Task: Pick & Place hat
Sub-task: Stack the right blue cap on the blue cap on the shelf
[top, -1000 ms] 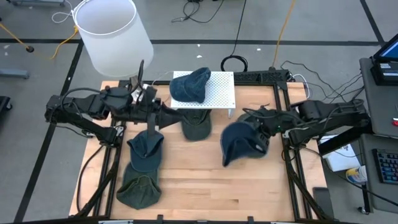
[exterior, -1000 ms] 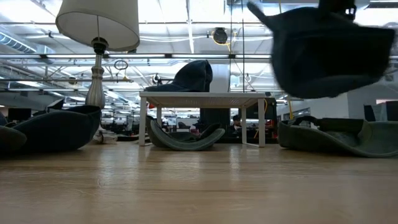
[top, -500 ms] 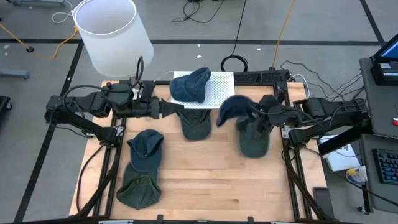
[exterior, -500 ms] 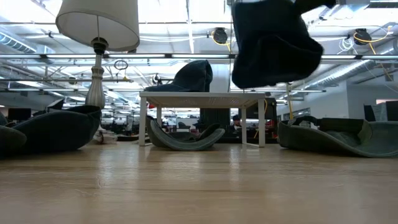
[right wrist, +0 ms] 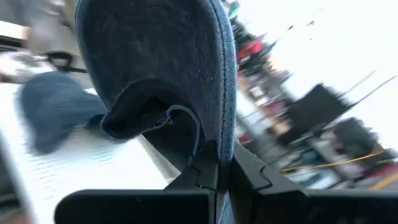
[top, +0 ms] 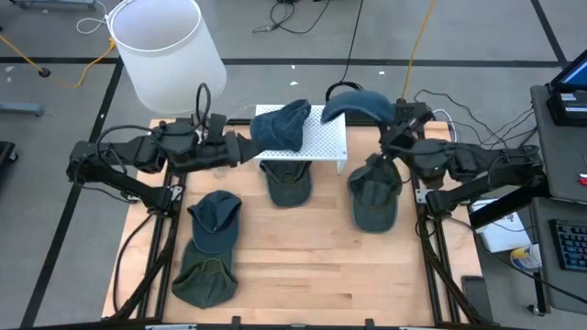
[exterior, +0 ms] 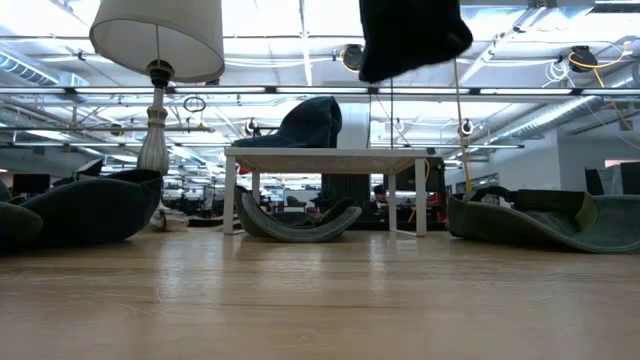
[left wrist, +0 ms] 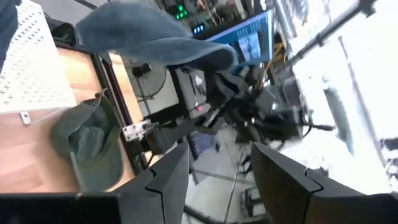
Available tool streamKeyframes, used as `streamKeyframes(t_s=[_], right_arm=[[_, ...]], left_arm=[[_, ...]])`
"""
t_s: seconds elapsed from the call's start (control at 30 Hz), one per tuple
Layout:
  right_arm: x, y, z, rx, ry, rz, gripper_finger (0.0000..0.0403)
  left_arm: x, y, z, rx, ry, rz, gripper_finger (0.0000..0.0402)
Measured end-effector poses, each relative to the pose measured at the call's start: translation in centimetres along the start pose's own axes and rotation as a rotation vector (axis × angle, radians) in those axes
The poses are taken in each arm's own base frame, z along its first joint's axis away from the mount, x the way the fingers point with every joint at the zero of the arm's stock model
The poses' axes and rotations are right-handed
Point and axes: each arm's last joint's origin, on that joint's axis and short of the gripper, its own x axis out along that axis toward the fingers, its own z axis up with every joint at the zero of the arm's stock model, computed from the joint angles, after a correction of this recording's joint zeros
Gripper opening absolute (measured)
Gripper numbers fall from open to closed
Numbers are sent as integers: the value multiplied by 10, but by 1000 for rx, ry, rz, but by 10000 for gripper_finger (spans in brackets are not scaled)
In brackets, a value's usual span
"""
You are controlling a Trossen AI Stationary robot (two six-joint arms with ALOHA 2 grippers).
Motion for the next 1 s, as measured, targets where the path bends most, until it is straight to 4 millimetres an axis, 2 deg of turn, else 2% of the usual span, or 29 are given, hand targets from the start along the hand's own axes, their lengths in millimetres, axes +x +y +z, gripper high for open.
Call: streamKeyframes(t_s=[0.23,0.53,0.77,1.0], right_arm=[[6,1,28,-221,-69,-114,6],[16,15,56,-425,-157,-217,6],[23,34,65,-553,-238,-235,6],[25,37,68,-590,-259,-263,6]], left_arm=[[13,-7,1,-94,-69,-87,179],[36,-14,6,-297,-116,-246,179],[50,-13,7,-370,-146,-306,179],[68,-4,1,-426,-125,-291,179]])
